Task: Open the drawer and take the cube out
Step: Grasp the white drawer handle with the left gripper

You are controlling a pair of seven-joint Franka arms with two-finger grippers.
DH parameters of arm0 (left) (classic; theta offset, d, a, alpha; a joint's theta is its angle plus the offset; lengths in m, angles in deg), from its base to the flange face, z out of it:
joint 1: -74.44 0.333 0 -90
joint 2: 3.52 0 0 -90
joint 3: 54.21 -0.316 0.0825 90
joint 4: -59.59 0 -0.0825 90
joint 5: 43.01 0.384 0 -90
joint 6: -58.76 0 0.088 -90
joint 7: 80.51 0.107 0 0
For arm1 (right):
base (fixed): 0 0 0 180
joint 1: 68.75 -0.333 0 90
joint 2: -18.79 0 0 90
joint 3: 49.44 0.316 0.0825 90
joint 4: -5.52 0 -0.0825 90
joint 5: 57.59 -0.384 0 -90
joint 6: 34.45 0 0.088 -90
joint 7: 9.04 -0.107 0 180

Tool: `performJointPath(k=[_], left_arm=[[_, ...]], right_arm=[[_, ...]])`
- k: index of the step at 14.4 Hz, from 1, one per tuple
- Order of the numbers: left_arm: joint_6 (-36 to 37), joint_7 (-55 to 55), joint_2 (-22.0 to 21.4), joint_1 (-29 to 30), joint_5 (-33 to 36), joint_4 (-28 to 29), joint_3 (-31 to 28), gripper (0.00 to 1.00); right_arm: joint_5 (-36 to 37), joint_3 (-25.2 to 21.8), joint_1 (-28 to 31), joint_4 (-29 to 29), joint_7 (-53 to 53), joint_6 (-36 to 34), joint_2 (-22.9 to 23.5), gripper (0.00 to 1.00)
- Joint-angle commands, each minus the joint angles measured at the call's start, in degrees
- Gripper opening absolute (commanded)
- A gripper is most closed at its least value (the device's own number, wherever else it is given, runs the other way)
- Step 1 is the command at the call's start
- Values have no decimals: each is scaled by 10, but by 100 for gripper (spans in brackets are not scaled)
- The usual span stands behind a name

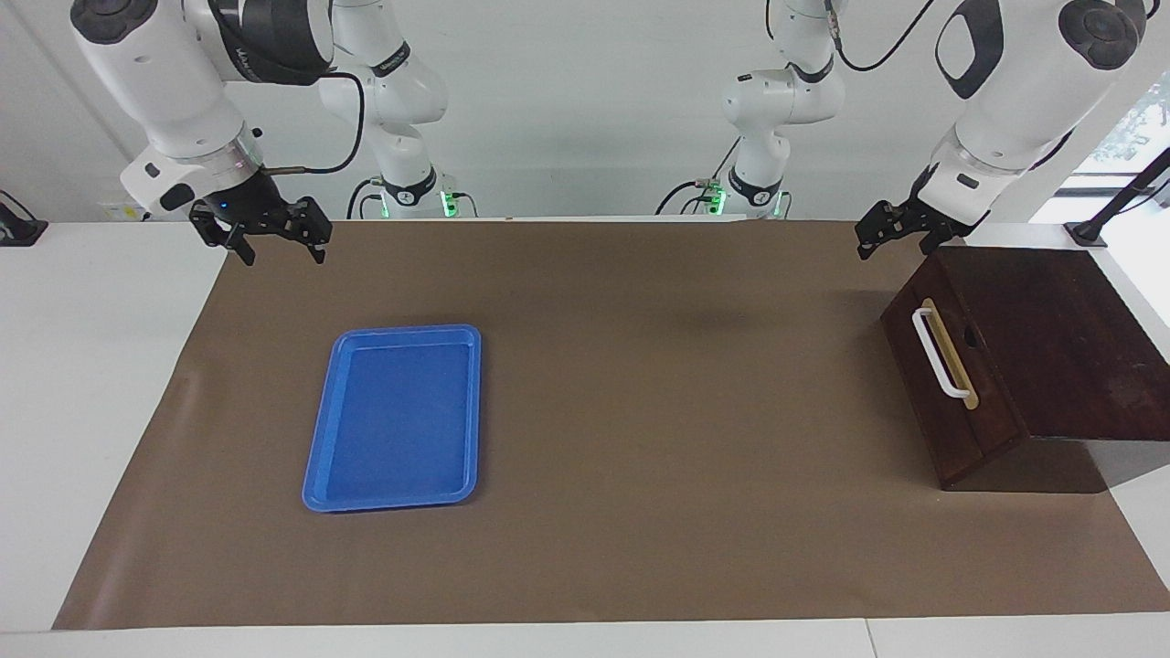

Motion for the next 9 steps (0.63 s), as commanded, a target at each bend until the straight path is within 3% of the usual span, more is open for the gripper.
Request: performJointPath(k=[1,6,9], left_arm=[[2,8,-10,-4,-10,9,-8,100],[-34,8,-12,-4,-6,11,-3,100],[-109,10,-28,-12,52,75,1,100]], right_arm=[[8,6,7,2,2,-3,-3,100],[8,6,7,2,2,-4,-3,100],[8,6,7,2,2,-4,-3,100]])
